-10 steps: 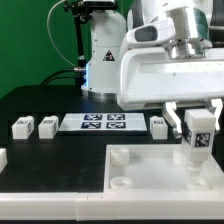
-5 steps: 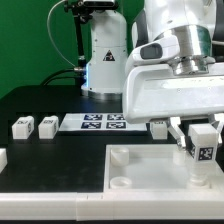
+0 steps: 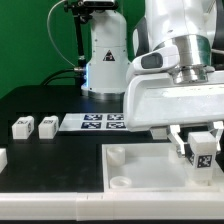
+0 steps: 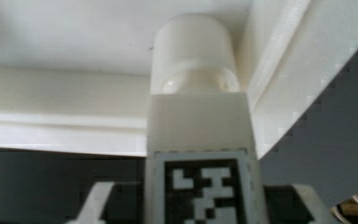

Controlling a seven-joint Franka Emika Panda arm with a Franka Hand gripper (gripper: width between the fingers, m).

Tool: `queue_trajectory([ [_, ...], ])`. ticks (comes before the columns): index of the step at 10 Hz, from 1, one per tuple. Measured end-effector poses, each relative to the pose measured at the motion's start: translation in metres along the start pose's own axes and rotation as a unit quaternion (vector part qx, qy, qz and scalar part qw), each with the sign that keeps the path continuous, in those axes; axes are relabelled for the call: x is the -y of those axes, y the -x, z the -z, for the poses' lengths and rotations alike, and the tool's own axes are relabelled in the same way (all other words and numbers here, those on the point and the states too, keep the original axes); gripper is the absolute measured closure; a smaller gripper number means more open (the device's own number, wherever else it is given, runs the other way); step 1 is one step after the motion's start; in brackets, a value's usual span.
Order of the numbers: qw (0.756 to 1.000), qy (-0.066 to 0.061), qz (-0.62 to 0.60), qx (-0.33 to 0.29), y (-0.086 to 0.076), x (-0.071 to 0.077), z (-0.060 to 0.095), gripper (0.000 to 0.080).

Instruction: Assemble one leg

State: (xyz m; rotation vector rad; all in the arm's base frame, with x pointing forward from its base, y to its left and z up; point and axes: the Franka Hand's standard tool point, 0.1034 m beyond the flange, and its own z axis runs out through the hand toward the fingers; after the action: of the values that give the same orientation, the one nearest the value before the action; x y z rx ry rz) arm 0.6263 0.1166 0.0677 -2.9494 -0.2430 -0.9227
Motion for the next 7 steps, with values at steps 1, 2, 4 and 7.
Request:
queue_trajectory([
  [1, 1.000, 0.000, 0.001, 0.001, 0.0002, -0.0001, -0.0001, 0.0309],
  [2, 1.000, 0.000, 0.001, 0.001, 0.0002, -0.0002, -0.0001, 0.0309],
  [4, 1.000, 0.000, 0.002, 0.001, 0.0003, -0.0003, -0.0001, 0.0160],
  [7, 1.000, 0.000, 0.003, 0.001, 0.0003, -0.0003, -0.0001, 0.0151],
])
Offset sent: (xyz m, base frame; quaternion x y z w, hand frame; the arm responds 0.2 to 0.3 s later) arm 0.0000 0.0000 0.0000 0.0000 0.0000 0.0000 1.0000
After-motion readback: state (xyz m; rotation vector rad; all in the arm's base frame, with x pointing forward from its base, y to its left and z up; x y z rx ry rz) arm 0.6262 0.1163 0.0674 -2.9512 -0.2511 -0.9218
